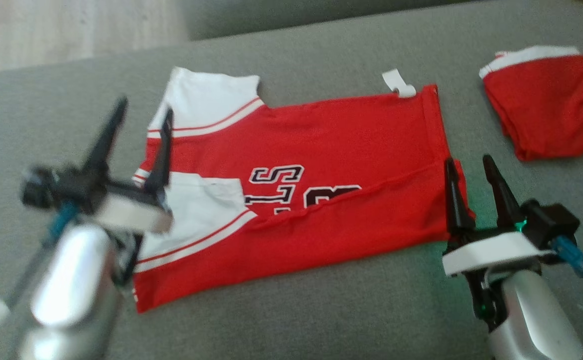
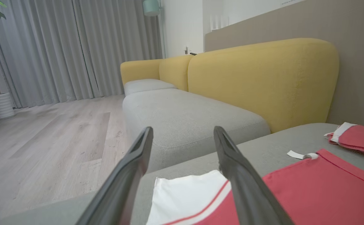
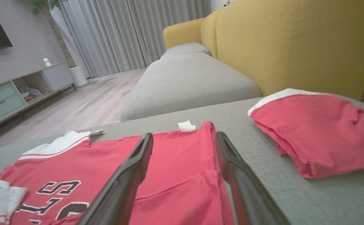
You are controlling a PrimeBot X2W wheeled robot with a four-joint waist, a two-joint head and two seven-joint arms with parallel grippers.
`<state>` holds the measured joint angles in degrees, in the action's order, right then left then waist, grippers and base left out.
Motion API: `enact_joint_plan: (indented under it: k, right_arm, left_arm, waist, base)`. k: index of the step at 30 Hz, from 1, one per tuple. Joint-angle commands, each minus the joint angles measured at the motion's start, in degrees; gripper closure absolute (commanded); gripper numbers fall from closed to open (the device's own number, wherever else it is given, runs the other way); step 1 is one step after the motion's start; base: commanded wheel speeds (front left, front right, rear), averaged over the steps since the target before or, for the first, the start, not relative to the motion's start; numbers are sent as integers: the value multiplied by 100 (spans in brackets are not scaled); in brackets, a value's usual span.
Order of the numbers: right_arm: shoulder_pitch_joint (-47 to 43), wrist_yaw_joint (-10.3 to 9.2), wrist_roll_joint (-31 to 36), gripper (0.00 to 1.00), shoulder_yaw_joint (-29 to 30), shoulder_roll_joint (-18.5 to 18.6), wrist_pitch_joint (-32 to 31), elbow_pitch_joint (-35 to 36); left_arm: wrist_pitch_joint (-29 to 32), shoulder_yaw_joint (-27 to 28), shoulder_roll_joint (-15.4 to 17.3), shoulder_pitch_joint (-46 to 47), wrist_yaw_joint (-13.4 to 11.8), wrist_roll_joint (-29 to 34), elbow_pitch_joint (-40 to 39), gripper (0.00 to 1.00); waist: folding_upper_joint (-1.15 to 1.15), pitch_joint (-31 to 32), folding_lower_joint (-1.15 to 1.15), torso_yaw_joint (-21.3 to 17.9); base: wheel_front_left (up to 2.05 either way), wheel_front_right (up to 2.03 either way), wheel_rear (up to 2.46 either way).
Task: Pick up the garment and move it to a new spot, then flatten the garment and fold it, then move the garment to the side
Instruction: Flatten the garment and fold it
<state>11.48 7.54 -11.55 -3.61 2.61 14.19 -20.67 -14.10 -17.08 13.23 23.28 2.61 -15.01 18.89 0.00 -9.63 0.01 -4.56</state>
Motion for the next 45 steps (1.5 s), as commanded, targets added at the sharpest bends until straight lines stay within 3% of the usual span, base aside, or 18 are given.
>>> enact_joint_plan:
  k: [1, 8, 20, 24, 33, 35, 36, 40, 45]
  right_arm:
    - [325, -5, -82, 0, -215, 27, 66, 298]
    - [630, -5, -383, 0, -501, 27, 78, 683]
    - [777, -5, -685, 0, -781, 27, 80, 1131]
    - [749, -5, -733, 0, -797, 27, 80, 1183]
    - [732, -5, -737, 0, -743, 27, 81, 1158]
    - [746, -5, -717, 0, -716, 27, 81, 1148]
    - [750, -5, -702, 0, -687, 27, 81, 1139]
    - [757, -5, -556, 0, -511, 27, 81, 1058]
    - [797, -5, -216, 0, -11, 27, 81, 839]
  left_arm:
    - [177, 203, 340, 737, 108, 38, -52, 0]
    - [1405, -80, 1075, 2399, 457, -164, 825, 0]
    - [3052, -1522, 2154, 3726, 486, -1413, 2081, 0]
    - [3181, -1798, 2328, 3885, 487, -1632, 2337, 0]
    - [3427, -2283, 2366, 4052, 487, -2236, 2646, 0]
    - [3540, -2394, 2340, 4058, 487, -2435, 2631, 91]
    - [3545, -2454, 2341, 4068, 487, -2502, 2607, 100]
    - [3223, -2618, 2288, 4080, 487, -2683, 2522, 100]
    - [2344, -2709, 2076, 4054, 487, -2628, 2491, 100]
  waist:
    - [0, -383, -1, -278]
    - [0, -1183, -1, -735]
    - [0, -1925, -1, -1217]
    - [0, -1988, -1, -1275]
    - [0, -2046, -1, -1296]
    - [0, -2055, -1, -1284]
    - [0, -2052, -1, -1268]
    - [0, -1941, -1, -1139]
    - [0, -1599, -1, -841]
  base:
    - [0, 0, 0]
    - [0, 0, 0]
    - [0, 0, 0]
    - [0, 0, 0]
    - [0, 0, 0]
    - [0, 0, 0]
    - [0, 0, 0]
    - [0, 0, 0]
    - [0, 0, 0]
